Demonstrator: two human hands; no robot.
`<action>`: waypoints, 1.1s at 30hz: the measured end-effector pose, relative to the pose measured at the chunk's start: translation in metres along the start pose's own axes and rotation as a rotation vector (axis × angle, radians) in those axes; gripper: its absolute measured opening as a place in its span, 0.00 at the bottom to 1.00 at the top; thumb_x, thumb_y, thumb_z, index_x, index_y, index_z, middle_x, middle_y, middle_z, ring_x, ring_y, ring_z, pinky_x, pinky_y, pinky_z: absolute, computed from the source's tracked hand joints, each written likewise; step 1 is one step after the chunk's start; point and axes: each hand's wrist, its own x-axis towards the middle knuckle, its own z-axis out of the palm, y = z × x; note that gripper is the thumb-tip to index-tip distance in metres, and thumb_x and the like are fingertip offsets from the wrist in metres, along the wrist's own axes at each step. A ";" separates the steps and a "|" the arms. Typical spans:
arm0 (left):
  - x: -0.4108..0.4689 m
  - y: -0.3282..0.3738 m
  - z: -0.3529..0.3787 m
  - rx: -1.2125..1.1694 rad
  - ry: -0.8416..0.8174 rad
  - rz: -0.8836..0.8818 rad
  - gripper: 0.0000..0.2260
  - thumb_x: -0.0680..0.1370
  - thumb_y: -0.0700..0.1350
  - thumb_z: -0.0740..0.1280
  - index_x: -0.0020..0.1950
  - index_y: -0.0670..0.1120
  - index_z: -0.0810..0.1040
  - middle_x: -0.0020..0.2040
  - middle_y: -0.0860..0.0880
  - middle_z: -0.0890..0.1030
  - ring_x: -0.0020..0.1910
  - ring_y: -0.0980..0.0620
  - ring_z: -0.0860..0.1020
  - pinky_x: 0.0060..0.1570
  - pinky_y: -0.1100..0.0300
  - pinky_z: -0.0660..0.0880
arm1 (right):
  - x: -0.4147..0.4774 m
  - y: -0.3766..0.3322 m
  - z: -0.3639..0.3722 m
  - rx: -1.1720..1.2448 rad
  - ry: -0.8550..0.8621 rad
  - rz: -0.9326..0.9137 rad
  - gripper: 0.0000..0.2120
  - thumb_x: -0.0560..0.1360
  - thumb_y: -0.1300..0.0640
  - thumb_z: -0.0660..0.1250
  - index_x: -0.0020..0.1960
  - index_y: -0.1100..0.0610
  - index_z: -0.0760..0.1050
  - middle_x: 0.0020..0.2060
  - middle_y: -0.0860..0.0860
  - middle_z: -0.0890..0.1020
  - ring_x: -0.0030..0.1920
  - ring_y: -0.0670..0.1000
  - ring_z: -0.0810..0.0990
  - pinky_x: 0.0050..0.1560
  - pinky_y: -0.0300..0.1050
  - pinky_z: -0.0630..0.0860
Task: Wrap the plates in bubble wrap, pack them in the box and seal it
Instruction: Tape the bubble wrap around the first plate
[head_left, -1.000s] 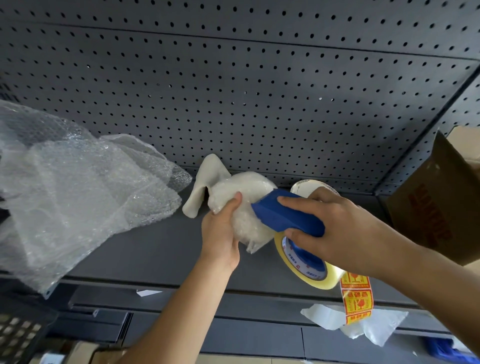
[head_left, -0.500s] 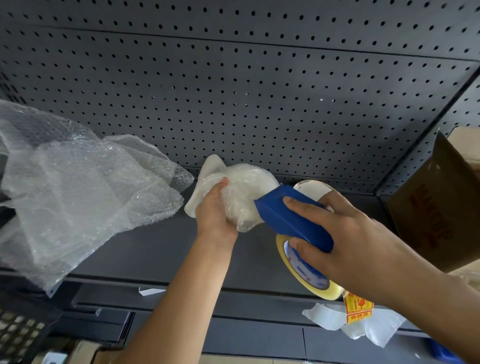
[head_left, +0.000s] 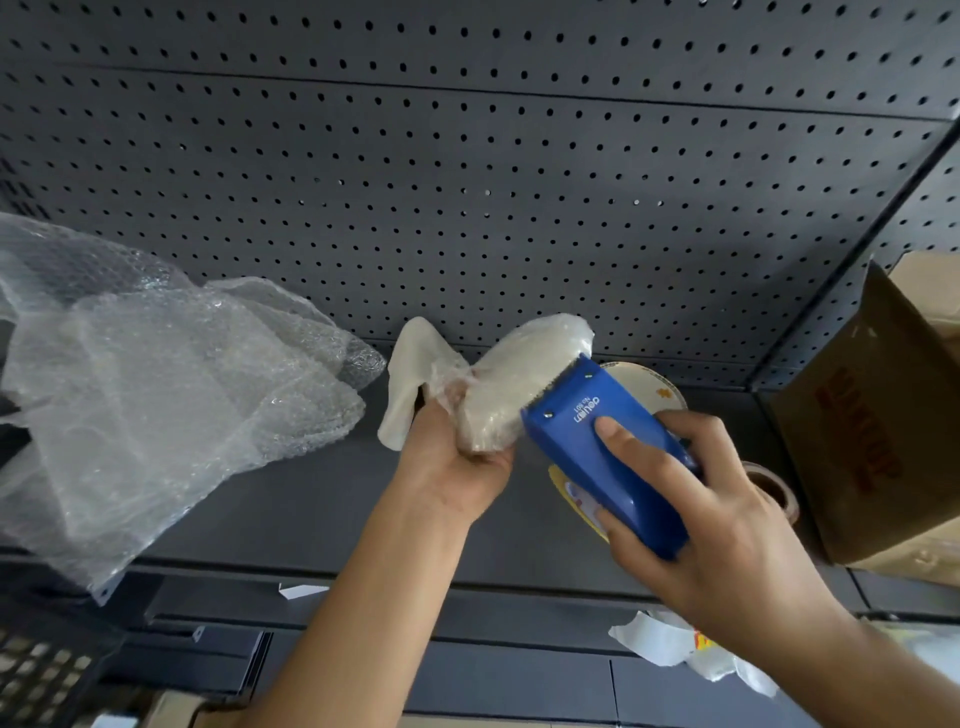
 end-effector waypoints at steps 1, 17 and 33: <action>-0.001 -0.003 -0.002 0.006 -0.028 -0.013 0.06 0.83 0.42 0.65 0.49 0.42 0.79 0.33 0.46 0.84 0.28 0.51 0.84 0.29 0.60 0.82 | 0.003 0.002 -0.001 0.010 0.029 -0.026 0.32 0.71 0.47 0.73 0.73 0.45 0.67 0.59 0.53 0.70 0.37 0.53 0.78 0.28 0.44 0.80; 0.020 -0.013 -0.045 0.690 -0.349 0.047 0.28 0.83 0.68 0.48 0.73 0.55 0.74 0.69 0.48 0.81 0.67 0.48 0.79 0.68 0.41 0.74 | 0.062 0.027 0.012 0.387 -0.186 0.133 0.29 0.74 0.44 0.69 0.74 0.36 0.66 0.57 0.44 0.72 0.55 0.42 0.76 0.52 0.34 0.75; 0.046 -0.019 -0.068 0.862 -0.054 0.406 0.09 0.82 0.43 0.66 0.60 0.48 0.84 0.52 0.50 0.87 0.53 0.52 0.85 0.41 0.66 0.78 | 0.094 0.020 0.026 0.598 -0.360 0.335 0.23 0.76 0.49 0.72 0.69 0.37 0.73 0.55 0.35 0.78 0.49 0.36 0.80 0.37 0.23 0.74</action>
